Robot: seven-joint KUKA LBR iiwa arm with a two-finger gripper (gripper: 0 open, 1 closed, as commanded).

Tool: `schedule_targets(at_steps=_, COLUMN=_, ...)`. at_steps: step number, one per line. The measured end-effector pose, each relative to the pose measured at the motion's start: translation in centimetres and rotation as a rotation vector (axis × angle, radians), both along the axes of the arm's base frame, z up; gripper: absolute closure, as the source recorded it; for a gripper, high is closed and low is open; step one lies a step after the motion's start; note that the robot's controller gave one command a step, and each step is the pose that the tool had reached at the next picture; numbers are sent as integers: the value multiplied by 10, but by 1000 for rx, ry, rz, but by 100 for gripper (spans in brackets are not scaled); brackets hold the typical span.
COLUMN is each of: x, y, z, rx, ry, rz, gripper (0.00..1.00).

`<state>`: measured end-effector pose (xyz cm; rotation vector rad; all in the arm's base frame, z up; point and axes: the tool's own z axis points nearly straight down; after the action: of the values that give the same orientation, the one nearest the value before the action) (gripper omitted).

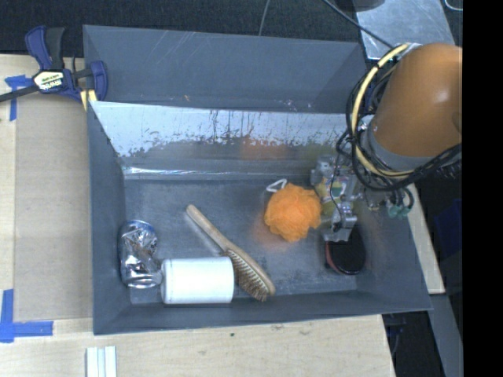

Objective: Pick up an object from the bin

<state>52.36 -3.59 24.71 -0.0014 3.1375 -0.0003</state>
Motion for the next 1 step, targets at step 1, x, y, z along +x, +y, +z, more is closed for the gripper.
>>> schedule_targets(at_steps=1, x=-22, y=29, z=-139, rx=1, ry=4, rz=250, gripper=0)
